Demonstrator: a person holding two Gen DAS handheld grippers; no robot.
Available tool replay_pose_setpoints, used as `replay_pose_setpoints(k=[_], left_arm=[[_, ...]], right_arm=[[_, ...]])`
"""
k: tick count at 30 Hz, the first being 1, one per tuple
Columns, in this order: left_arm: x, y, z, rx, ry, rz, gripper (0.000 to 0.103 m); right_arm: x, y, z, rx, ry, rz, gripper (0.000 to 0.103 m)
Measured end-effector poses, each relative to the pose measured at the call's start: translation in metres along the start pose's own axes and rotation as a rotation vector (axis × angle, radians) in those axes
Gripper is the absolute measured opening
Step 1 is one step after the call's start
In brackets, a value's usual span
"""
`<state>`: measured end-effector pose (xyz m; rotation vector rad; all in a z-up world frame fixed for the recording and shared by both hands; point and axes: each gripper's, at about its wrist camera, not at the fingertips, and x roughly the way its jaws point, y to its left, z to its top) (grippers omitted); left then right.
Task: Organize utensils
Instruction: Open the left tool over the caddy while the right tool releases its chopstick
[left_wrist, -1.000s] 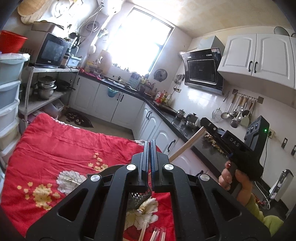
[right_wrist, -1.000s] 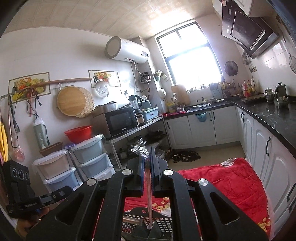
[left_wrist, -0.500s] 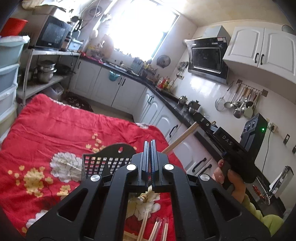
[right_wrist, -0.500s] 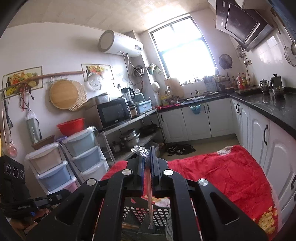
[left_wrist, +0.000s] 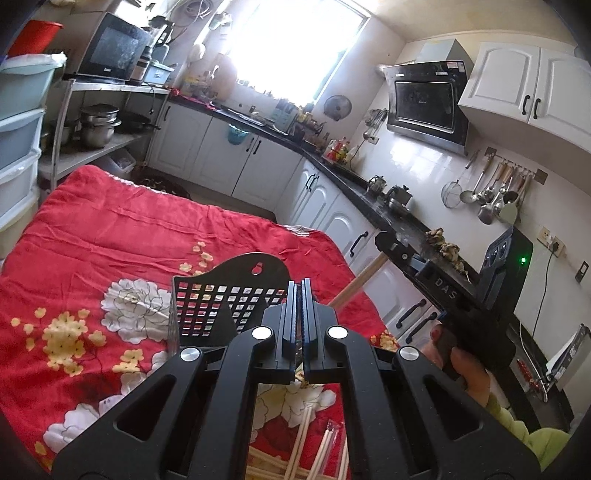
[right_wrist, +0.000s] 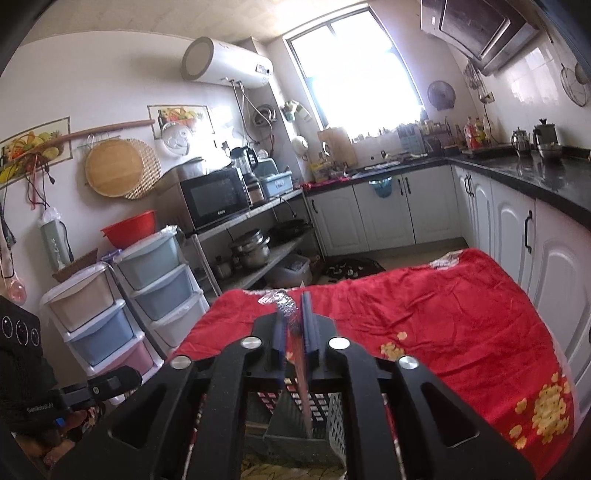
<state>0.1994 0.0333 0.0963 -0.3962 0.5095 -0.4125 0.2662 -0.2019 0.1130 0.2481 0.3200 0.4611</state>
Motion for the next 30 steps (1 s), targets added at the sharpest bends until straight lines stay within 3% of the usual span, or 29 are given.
replay_pose_setpoints(k=[1, 2, 7, 9, 10, 23, 30], left_arm=[[0.000, 0.001, 0.000, -0.003, 0.002, 0.002, 0.000], [0.001, 0.002, -0.001, -0.005, 0.004, 0.003, 0.000], [0.001, 0.005, -0.001, -0.011, -0.001, 0.024, 0.002], [-0.002, 0.006, -0.001, -0.010, -0.012, 0.045, 0.019], [-0.003, 0.006, -0.002, -0.011, -0.017, 0.052, 0.034], [-0.040, 0.005, -0.002, 0.008, -0.143, 0.133, 0.091], [-0.050, 0.005, -0.009, 0.017, -0.186, 0.195, 0.092]], right_arm=[[0.000, 0.000, -0.002, 0.003, 0.008, -0.005, 0.041], [-0.002, 0.000, -0.003, 0.008, 0.007, -0.004, 0.046], [-0.014, -0.002, -0.007, -0.006, -0.004, -0.024, 0.057], [-0.018, -0.003, -0.009, -0.011, 0.004, -0.031, 0.061], [-0.020, -0.004, -0.010, -0.013, 0.009, -0.039, 0.063], [-0.051, 0.005, -0.024, -0.061, 0.018, -0.066, 0.078], [-0.067, 0.010, -0.027, -0.073, -0.008, -0.073, 0.084]])
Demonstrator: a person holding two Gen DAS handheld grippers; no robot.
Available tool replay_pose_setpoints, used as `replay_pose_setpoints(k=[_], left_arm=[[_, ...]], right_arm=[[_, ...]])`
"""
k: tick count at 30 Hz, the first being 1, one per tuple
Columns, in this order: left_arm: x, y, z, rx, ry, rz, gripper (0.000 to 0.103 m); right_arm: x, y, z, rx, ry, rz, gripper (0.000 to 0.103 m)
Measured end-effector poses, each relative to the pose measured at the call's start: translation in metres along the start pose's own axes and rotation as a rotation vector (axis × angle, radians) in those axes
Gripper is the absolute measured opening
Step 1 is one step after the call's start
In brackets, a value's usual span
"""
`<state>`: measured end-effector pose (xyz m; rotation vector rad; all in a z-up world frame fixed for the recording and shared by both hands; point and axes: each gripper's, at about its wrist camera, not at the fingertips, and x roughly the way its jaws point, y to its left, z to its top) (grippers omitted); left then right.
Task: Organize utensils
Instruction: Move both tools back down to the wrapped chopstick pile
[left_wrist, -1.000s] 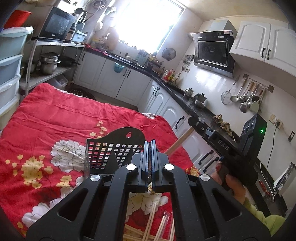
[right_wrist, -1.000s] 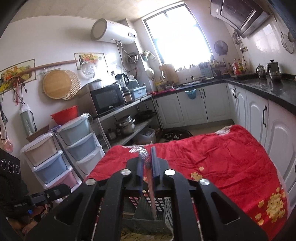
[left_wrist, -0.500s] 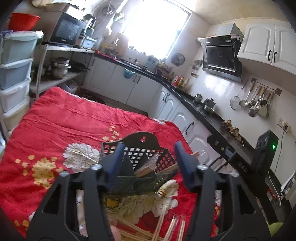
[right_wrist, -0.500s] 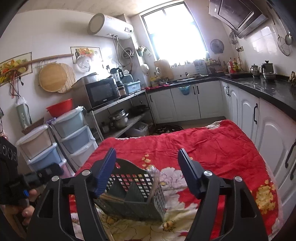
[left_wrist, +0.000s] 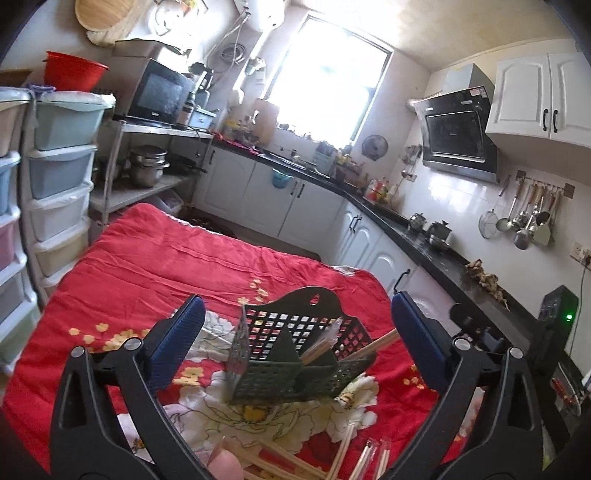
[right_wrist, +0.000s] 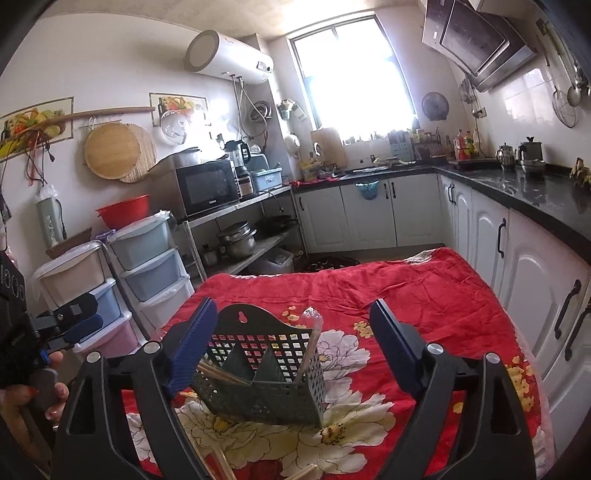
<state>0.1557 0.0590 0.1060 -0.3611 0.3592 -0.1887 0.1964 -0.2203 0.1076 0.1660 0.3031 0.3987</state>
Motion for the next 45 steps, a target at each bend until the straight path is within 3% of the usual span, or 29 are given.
replay_pose_setpoints(k=[8, 17, 45], left_arm=[[-0.011, 0.000, -0.010, 0.025, -0.020, 0.041, 0.092], [-0.022, -0.003, -0.028, 0.084, -0.012, 0.085, 0.092], [-0.028, 0.031, -0.087, -0.019, 0.136, 0.123, 0.092]], right_arm=[[-0.019, 0.003, -0.004, -0.036, -0.027, -0.017, 0.088], [-0.028, 0.008, -0.017, -0.041, 0.009, 0.004, 0.089], [-0.034, -0.002, -0.077, -0.024, 0.203, -0.005, 0.089]])
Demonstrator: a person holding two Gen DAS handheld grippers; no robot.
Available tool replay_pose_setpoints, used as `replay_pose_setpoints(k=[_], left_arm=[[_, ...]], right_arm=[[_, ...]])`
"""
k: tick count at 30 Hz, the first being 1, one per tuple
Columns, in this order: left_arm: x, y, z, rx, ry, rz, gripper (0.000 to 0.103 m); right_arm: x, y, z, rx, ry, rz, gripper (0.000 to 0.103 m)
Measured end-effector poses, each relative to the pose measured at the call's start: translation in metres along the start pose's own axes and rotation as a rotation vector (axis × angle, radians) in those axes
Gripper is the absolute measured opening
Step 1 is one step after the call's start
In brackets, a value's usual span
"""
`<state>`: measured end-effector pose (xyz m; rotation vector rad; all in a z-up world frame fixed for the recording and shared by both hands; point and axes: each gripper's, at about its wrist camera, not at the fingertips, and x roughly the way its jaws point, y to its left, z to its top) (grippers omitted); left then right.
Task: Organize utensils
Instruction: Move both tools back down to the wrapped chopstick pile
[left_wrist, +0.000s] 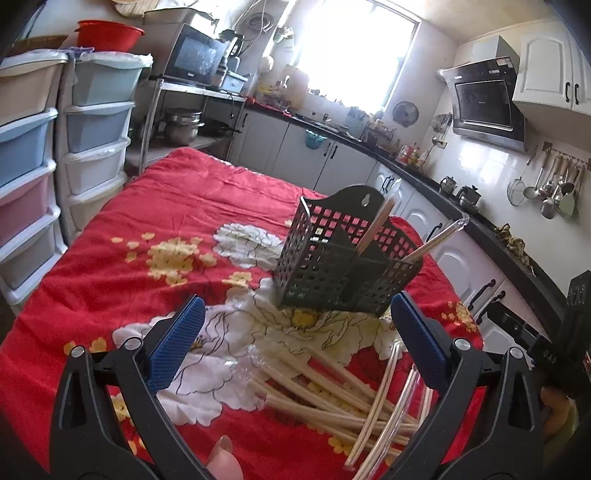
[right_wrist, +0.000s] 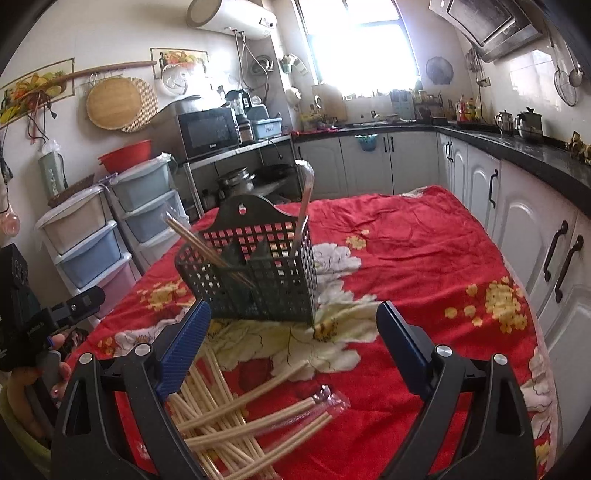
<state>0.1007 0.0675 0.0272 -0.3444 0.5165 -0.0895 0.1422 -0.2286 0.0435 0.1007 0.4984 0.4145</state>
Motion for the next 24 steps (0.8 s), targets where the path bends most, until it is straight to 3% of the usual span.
replay_pose_setpoints(k=[18, 24], left_arm=[[0.024, 0.028, -0.046, -0.143, 0.203, -0.023, 0.092], [0.036, 0.036, -0.060, -0.226, 0.294, -0.083, 0.071]], right_arm=[[0.009, -0.005, -0.031, -0.010, 0.096, -0.011, 0.089], [0.015, -0.009, -0.042, 0.001, 0.140, -0.013, 0.089]])
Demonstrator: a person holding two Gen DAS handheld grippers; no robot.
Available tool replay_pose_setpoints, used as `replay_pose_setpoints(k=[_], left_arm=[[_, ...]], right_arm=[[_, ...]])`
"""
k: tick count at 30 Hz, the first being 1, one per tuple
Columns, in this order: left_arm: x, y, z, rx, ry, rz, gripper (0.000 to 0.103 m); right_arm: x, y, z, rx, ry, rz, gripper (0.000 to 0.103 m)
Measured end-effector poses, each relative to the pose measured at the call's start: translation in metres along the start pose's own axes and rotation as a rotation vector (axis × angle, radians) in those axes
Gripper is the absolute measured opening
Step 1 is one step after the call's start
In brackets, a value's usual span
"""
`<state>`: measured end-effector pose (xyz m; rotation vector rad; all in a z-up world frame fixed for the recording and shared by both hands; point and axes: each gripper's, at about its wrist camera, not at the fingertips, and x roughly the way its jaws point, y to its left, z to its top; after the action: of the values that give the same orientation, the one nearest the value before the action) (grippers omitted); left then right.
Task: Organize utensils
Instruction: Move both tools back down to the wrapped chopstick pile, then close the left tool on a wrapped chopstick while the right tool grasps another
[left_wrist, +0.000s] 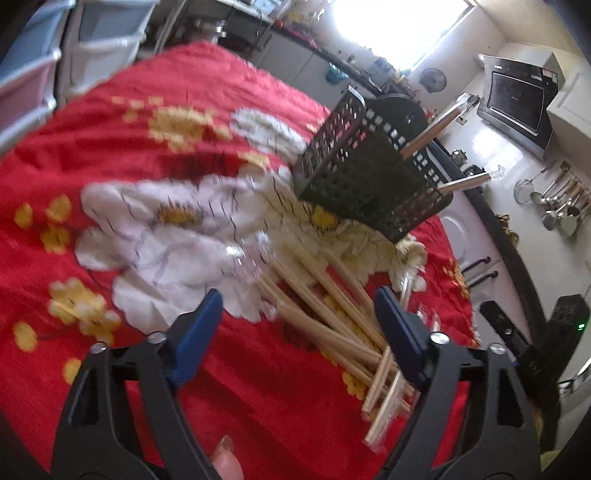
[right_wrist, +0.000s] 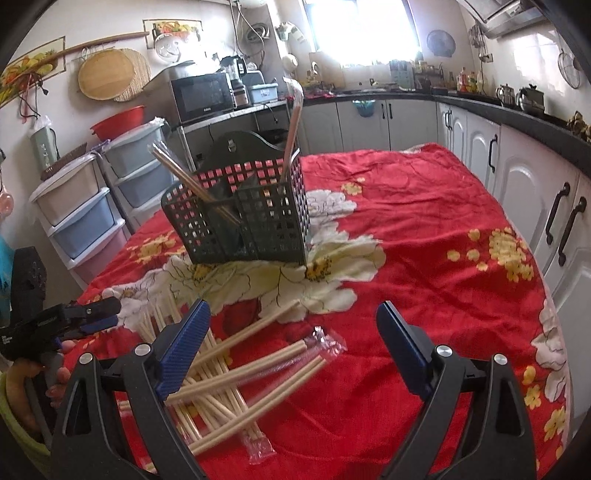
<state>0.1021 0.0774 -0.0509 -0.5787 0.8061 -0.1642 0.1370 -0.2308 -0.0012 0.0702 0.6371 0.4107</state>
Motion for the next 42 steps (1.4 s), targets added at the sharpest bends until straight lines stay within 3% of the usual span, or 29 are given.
replay_pose_setpoints(k=[4, 9, 11, 20, 27, 35, 39, 42], left_arm=[[0.008, 0.005, -0.004, -0.052, 0.053, -0.053, 0.058], [0.015, 0.014, -0.007, -0.124, 0.076, -0.088, 0.052], [0.016, 0.019, -0.006, -0.154, 0.076, -0.096, 0.041], [0.022, 0.031, -0.008, -0.199, 0.095, -0.106, 0.014], [0.019, 0.034, -0.011, -0.205, 0.092, -0.137, 0.010], [0.012, 0.033, -0.010, -0.201, 0.076, -0.159, 0.009], [0.008, 0.031, -0.008, -0.194, 0.062, -0.172, 0.008], [0.003, 0.029, -0.007, -0.185, 0.049, -0.182, 0.007]], right_arm=[[0.004, -0.004, -0.005, 0.013, 0.028, 0.005, 0.089], [0.008, -0.007, -0.009, 0.024, 0.046, 0.003, 0.089], [0.009, -0.007, -0.010, 0.026, 0.050, 0.004, 0.089], [0.026, -0.010, -0.014, 0.058, 0.113, 0.006, 0.087], [0.047, -0.027, -0.020, 0.191, 0.209, 0.058, 0.062], [0.051, -0.041, -0.025, 0.300, 0.243, 0.108, 0.046], [0.052, -0.044, -0.028, 0.315, 0.262, 0.146, 0.017], [0.049, -0.046, -0.027, 0.324, 0.254, 0.168, 0.015]])
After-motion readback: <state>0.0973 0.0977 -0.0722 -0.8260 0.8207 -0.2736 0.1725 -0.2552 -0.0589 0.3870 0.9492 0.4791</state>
